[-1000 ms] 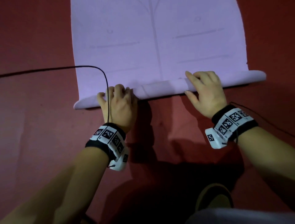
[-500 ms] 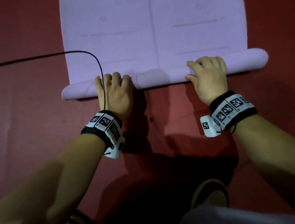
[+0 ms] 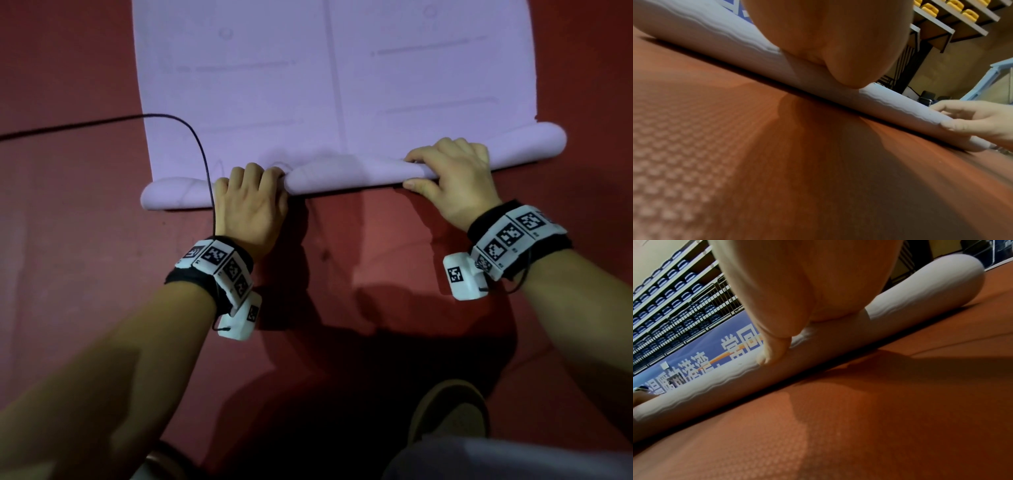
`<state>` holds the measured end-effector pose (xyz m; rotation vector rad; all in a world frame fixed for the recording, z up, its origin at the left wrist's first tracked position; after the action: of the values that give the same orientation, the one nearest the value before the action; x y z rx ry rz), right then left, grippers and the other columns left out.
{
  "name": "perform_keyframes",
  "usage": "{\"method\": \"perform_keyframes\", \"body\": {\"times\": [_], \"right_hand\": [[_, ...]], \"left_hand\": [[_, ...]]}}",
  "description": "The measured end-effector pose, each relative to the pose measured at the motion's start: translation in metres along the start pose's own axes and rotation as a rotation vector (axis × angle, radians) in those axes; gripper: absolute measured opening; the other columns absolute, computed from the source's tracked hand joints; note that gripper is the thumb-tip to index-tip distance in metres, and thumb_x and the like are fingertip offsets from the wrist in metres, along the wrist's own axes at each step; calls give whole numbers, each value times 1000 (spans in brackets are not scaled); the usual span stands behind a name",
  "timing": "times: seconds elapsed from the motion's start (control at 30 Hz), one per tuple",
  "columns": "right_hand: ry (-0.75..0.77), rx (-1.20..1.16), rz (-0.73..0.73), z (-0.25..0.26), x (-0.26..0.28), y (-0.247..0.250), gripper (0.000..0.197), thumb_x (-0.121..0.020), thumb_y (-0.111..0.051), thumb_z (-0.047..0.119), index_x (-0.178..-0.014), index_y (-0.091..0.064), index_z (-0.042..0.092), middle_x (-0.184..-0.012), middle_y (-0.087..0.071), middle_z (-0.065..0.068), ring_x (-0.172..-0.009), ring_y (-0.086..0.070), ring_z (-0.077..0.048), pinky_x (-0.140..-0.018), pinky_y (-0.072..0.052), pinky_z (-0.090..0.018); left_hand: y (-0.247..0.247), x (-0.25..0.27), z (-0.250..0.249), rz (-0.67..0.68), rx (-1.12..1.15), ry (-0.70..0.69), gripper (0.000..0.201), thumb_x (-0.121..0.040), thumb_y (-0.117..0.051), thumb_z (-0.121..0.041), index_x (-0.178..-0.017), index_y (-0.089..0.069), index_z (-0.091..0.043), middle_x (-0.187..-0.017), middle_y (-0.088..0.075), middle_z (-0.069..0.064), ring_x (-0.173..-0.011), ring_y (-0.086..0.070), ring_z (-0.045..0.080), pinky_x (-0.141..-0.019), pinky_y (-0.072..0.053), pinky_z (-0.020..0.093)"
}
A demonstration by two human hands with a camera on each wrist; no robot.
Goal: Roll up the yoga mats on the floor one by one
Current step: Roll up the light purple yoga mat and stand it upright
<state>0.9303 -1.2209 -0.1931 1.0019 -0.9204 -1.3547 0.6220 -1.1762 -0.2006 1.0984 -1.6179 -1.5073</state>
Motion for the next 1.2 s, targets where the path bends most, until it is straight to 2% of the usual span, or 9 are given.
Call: {"method": "perform_keyframes", "body": {"times": [0.27,0.43,0.7,0.8,0.87,0.93,1.03,1.1,1.2], "right_hand": [[-5,-49,118,-3,4,1,51,-89,-39,55,-121,-64,25,-100,-59,-3,-102,-52,-29,-94,-28,-41],[-16,-36,167,-3,-1,1,54,-88,-37,57,-118,-67,25,-98,-59,-5,-102,-53,-31,-93,-32,-43],[-65,-42,306,-1,-14,5,58,-86,-37,60,-114,-72,22,-108,-60,-5,-107,-51,-31,-96,-39,-47],[-88,-138,417,-5,-22,7,44,-95,-49,47,-116,-71,16,-112,-66,-8,-113,-56,-32,-101,-40,-48],[-118,-252,489,-6,-32,8,28,-99,-59,31,-115,-72,11,-116,-69,-8,-115,-59,-27,-104,-41,-40],[-138,-282,527,-7,-42,8,15,-98,-61,24,-107,-71,17,-104,-70,-4,-102,-61,-20,-93,-44,-29],[-178,-330,504,-5,-50,8,7,-95,-65,20,-94,-60,25,-70,-53,5,-64,-47,-9,-62,-36,-12],[-189,-328,486,-6,-52,6,7,-94,-66,21,-93,-59,24,-70,-51,7,-63,-45,-6,-62,-35,-15],[-178,-324,452,-7,-51,3,8,-93,-66,20,-91,-61,26,-77,-54,10,-74,-49,-12,-74,-36,-26]], "left_hand": [[4,6,3,55,93,-28,42,-96,-45,-45,-117,-58,-12,-103,-58,15,-89,-52,38,-73,-40,48],[6,3,4,102,102,-38,41,-98,-42,-47,-127,-57,-23,-105,-58,11,-91,-52,38,-72,-39,47],[14,-11,10,222,165,-79,49,-96,-40,-49,-115,-68,-12,-103,-61,16,-92,-58,41,-71,-47,51],[17,-23,18,375,303,-33,45,-98,-50,-47,-125,-65,-13,-113,-59,17,-108,-57,39,-86,-48,51],[16,-30,21,500,397,-12,49,-98,-47,-47,-132,-63,-15,-120,-60,15,-117,-56,34,-97,-44,45],[15,-34,25,580,508,36,41,-100,-53,-39,-133,-62,-17,-121,-62,8,-117,-57,27,-101,-42,38],[11,-37,36,618,679,183,25,-86,-58,-41,-108,-60,-28,-94,-64,-9,-92,-60,20,-83,-44,33],[9,-39,39,612,687,202,8,-92,-63,-31,-97,-57,-31,-86,-61,-13,-83,-57,18,-78,-41,31],[9,-44,38,582,613,195,7,-97,-63,-20,-98,-60,-27,-90,-65,-3,-87,-58,20,-79,-41,29]]}}
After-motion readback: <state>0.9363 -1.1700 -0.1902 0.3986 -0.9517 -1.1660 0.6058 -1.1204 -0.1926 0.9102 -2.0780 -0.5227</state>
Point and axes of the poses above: each hand's wrist, its own x-axis away from the middle knuckle, its own y-axis out of the back of the hand, z = x × y, the point moved 4 cm from there along -x, towards the middle knuckle
